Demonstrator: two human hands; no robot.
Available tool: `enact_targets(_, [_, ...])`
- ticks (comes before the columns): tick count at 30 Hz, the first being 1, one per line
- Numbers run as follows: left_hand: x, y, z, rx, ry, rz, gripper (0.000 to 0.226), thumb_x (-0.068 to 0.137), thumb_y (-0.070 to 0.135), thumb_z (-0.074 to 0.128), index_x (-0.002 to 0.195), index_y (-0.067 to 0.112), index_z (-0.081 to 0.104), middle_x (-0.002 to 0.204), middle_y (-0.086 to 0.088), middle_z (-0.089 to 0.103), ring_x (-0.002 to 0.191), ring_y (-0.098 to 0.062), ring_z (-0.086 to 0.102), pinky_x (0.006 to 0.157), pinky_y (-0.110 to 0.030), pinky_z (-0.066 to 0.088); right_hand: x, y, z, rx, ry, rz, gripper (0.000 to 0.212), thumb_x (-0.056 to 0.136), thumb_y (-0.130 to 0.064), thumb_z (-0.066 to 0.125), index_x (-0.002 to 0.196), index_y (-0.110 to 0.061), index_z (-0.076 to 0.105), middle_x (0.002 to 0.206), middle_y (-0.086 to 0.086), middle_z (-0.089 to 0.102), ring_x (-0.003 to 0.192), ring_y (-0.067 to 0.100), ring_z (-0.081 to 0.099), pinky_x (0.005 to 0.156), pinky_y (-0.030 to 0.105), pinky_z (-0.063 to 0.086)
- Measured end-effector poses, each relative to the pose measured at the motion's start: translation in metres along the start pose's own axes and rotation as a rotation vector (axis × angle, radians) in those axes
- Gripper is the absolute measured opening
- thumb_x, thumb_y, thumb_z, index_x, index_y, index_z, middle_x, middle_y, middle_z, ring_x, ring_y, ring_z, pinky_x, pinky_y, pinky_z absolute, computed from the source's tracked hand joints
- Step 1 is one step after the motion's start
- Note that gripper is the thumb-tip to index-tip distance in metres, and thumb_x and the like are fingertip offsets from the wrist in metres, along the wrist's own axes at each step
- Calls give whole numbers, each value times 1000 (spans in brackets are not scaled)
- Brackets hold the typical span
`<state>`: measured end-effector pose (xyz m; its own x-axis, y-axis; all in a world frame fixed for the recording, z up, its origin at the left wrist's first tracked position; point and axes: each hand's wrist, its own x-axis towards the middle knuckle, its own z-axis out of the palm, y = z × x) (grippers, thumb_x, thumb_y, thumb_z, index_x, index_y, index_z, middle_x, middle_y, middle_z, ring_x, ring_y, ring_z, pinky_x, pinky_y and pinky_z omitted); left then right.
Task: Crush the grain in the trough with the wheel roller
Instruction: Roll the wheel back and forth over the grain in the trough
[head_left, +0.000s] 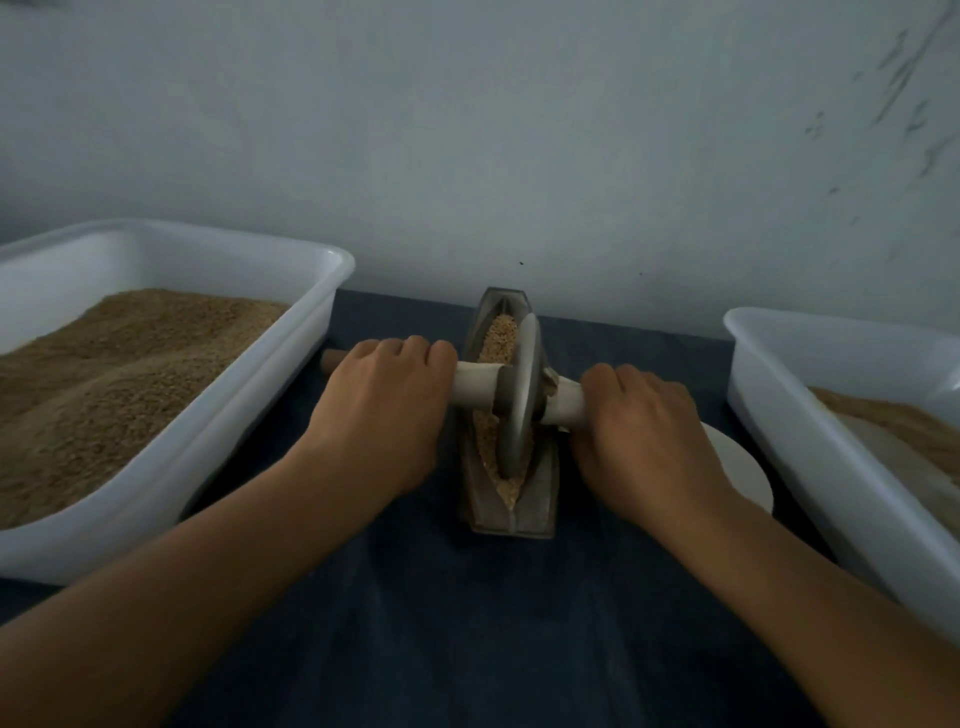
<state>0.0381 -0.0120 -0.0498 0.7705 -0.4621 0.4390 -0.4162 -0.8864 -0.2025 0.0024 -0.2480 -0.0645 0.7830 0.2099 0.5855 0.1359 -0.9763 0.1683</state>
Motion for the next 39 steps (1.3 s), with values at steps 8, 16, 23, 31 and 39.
enact_targets(8, [51,-8,27,-22,-117,-77,52,73,37,79,107,21,42,105,-2,59,92,-21,61,81,-35,45,56,18,42,-30,-142,44,29,78,-34,68,81,-21,42,81,2,61,70,28,57,61,34,23])
enact_targets(16, [99,-19,46,-72,-126,-126,41,84,31,69,112,18,44,107,-6,63,92,-26,63,69,-36,39,113,30,57,-38,-447,144,26,81,-38,69,102,-22,65,103,5,67,85,25,63,61,27,36])
enact_targets(23, [90,-17,45,-56,-149,-159,36,85,29,68,111,16,46,103,-8,64,91,-28,62,66,-37,38,107,26,52,-67,-381,116,23,81,-38,69,97,-22,66,98,5,68,84,27,64,60,27,35])
enact_targets(31, [40,-7,29,-56,-80,-154,41,82,33,71,95,24,34,97,1,61,72,-14,44,60,-32,34,50,10,24,-56,-122,-12,26,76,-30,70,79,-23,46,74,0,61,65,28,58,60,32,19])
enact_targets(39, [-4,-3,0,-154,7,-86,39,79,37,72,97,31,38,95,11,59,75,-9,48,63,-26,36,0,-10,-13,-11,-4,-29,15,80,-20,66,91,-12,58,80,6,57,69,25,51,66,33,27])
